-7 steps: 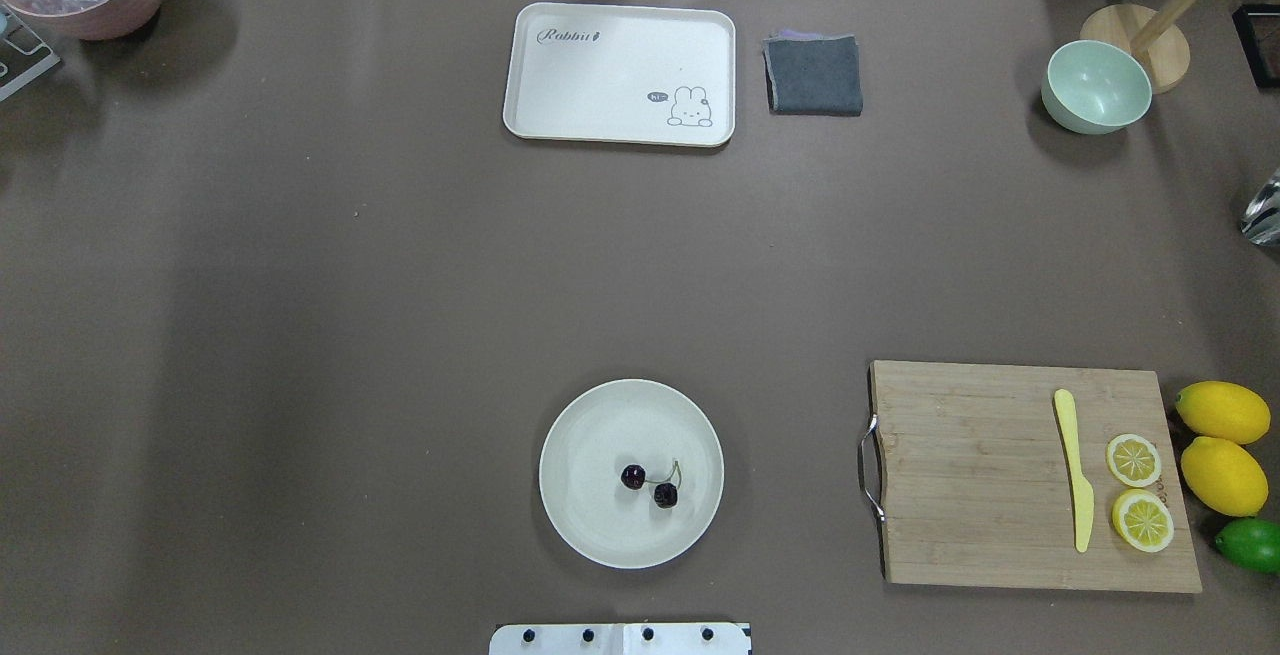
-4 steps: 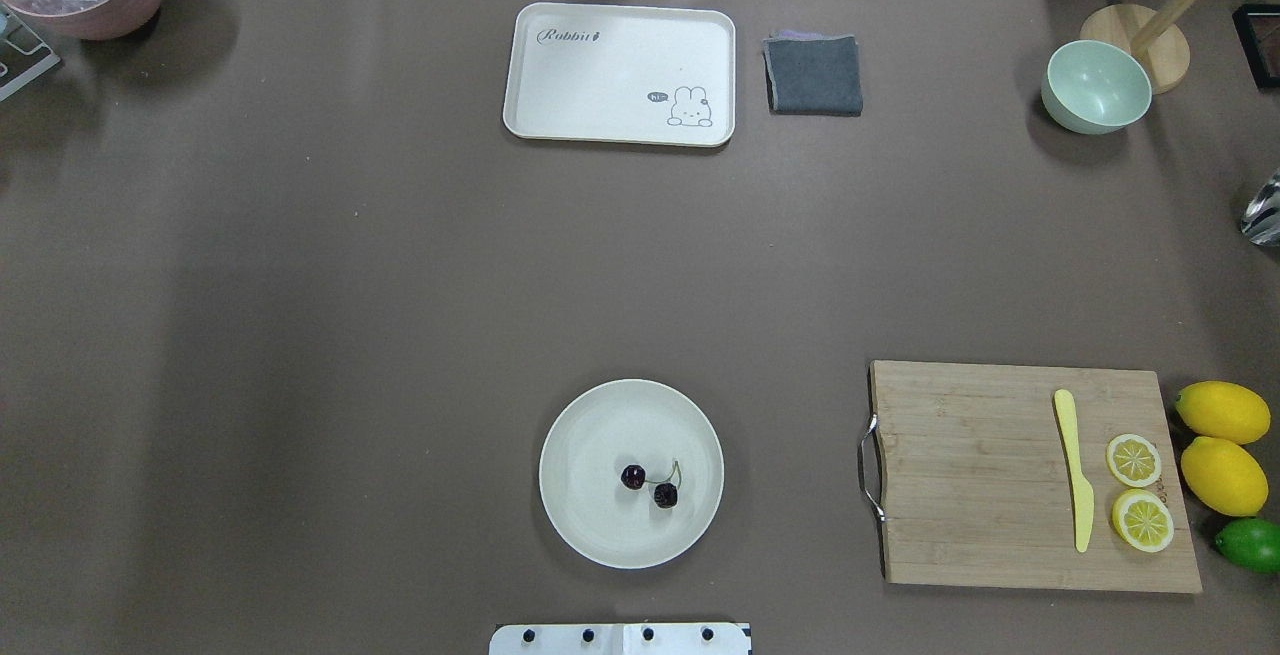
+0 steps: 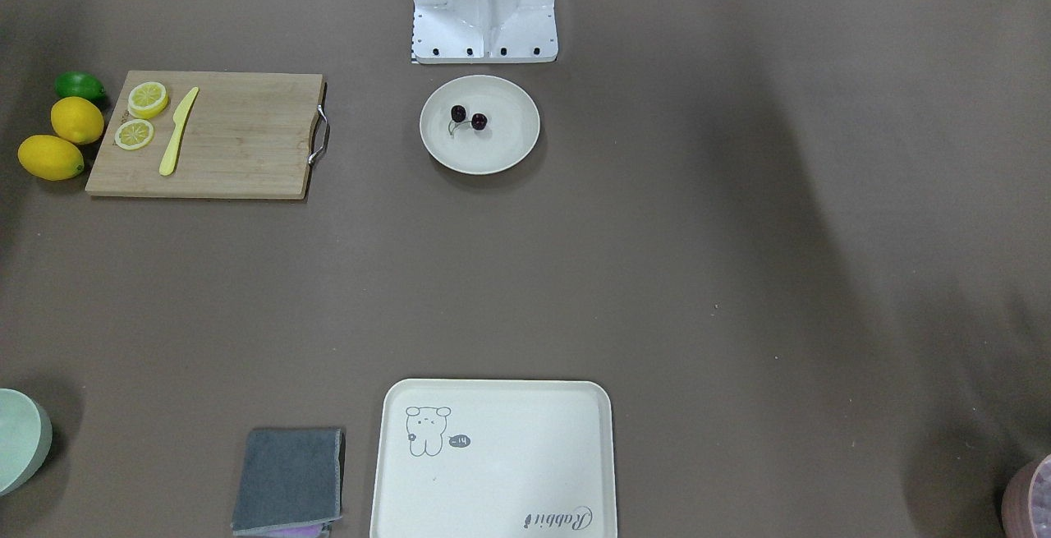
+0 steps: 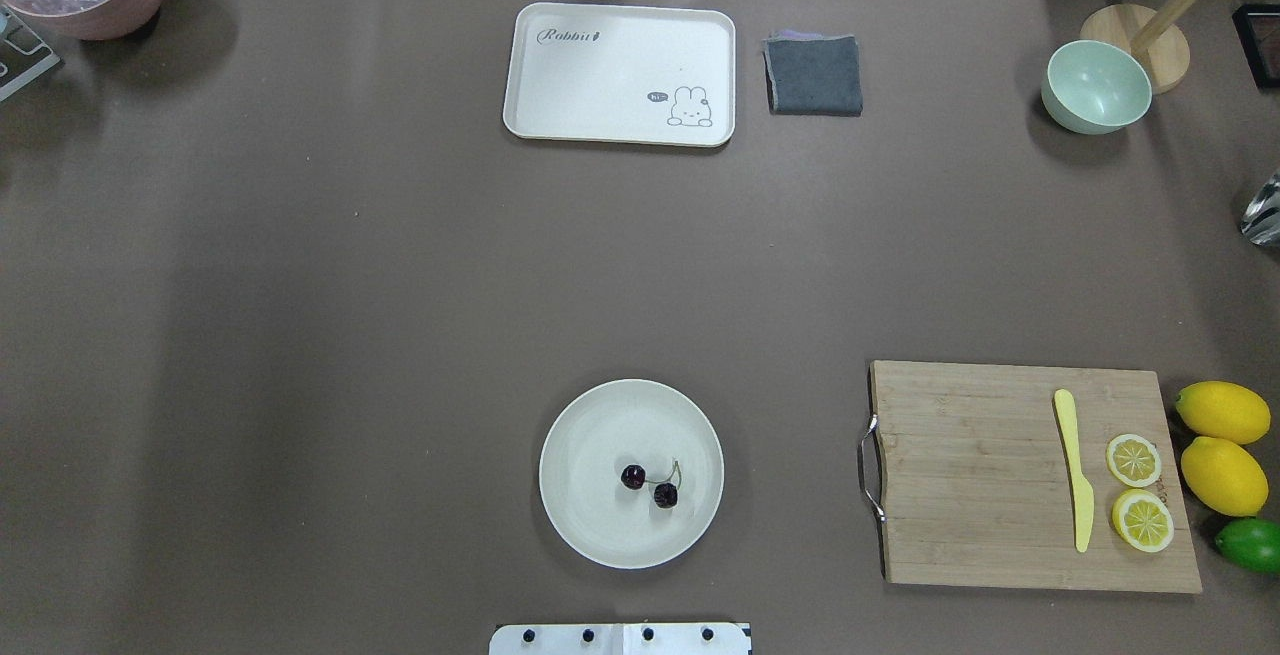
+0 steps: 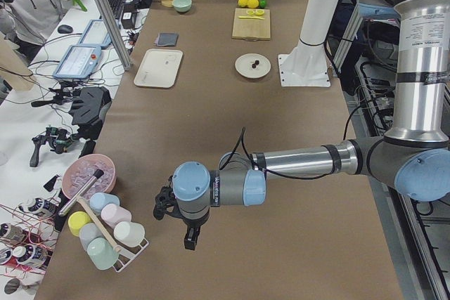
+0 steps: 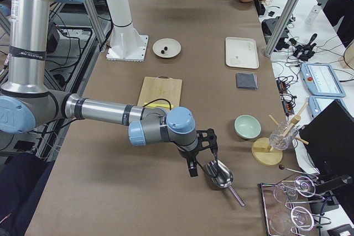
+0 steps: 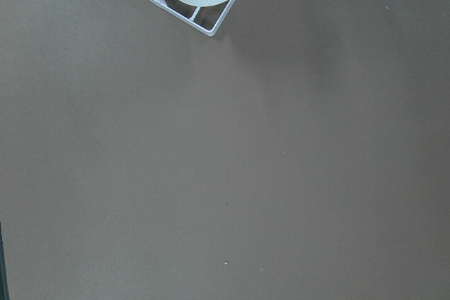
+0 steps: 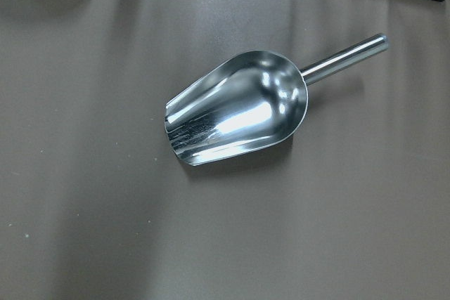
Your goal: Place red cherry on plate
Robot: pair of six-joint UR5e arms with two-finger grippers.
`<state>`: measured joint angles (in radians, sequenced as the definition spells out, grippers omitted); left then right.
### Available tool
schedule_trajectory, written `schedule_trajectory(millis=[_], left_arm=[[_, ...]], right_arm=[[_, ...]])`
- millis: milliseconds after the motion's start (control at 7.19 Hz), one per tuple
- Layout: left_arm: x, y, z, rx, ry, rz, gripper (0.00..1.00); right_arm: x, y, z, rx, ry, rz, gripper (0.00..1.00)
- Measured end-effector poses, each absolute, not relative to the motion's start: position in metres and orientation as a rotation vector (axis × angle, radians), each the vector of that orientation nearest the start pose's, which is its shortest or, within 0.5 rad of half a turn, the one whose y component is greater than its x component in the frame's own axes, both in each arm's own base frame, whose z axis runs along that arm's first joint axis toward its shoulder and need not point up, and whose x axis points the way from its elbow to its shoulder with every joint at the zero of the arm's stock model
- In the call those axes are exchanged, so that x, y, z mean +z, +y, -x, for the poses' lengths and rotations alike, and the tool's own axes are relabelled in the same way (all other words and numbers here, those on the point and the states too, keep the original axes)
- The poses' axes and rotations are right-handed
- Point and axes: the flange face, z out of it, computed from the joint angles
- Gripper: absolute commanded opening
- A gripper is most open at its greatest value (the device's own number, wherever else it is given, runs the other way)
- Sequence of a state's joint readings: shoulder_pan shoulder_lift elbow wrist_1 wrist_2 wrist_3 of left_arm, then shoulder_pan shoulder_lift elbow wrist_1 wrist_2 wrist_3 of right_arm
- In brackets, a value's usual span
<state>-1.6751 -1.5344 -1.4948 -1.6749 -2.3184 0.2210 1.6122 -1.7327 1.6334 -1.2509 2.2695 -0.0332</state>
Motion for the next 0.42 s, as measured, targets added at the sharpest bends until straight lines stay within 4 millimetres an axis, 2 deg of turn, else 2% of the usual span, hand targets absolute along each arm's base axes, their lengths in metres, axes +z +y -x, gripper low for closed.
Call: schedule_trajectory(millis=[418], left_arm=[[0.7031,-0.4658,0.1147,0.110,0.738,-0.117,0.98]], right_arm=[[0.6700,-0.4341,-0.0855,0.025,-0.721,-0.202,1.00]])
